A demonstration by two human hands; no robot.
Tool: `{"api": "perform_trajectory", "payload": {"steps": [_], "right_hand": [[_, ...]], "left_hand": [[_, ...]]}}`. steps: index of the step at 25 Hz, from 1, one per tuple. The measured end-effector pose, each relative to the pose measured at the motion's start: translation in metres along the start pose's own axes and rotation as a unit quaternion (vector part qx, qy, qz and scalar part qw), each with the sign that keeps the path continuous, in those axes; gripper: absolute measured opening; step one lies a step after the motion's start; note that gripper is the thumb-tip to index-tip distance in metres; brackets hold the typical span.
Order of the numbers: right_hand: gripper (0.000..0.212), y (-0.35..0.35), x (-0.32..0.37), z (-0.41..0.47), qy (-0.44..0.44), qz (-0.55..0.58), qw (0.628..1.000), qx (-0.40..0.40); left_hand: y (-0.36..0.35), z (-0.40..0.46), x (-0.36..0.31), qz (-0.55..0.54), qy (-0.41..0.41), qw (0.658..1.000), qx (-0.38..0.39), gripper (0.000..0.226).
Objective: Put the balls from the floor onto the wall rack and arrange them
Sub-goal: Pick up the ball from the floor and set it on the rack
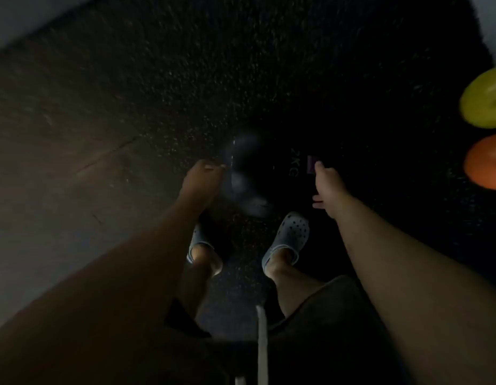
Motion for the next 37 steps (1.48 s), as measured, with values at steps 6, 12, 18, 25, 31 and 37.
{"api": "perform_trajectory", "payload": {"steps": [6, 12, 18, 25, 31, 37], "right_hand": [[0.1, -0.041, 0.013, 0.128, -0.097, 0.112, 0.985, 0.084], [0.099, -0.022, 0.017, 0.11, -0.079, 0.177, 0.975, 0.11], [0.09, 0.11, 0.034, -0.058, -0.015, 0.285, 0.956, 0.066], [0.058, 0.35, 0.059, -0.323, 0.25, 0.504, 0.826, 0.03], [0.061, 0.516, -0.018, -0.538, 0.42, 0.618, 0.663, -0.039], [0.063, 0.609, -0.129, -0.665, 0.51, 0.661, 0.535, -0.134]], "left_hand": [[-0.083, 0.102, 0.084, -0.265, 0.111, 0.955, -0.069, 0.09], [-0.084, 0.103, 0.067, -0.347, 0.095, 0.927, -0.108, 0.098], [-0.059, 0.014, -0.105, -0.37, 0.007, 0.926, -0.077, 0.118], [-0.056, -0.159, -0.428, -0.349, -0.196, 0.914, 0.072, 0.079], [-0.071, -0.373, -0.65, -0.343, -0.407, 0.824, 0.193, 0.082], [-0.103, -0.556, -0.756, -0.33, -0.512, 0.737, 0.292, 0.086]]}}
Point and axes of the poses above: each hand's wrist, its own z-axis towards the middle knuckle, its own y-axis out of the back of the hand, x = y × z, the point moved 4 cm from there along z, towards the middle knuckle, and after that the axes turned 14 degrees about -y, right-handed, at the moved point
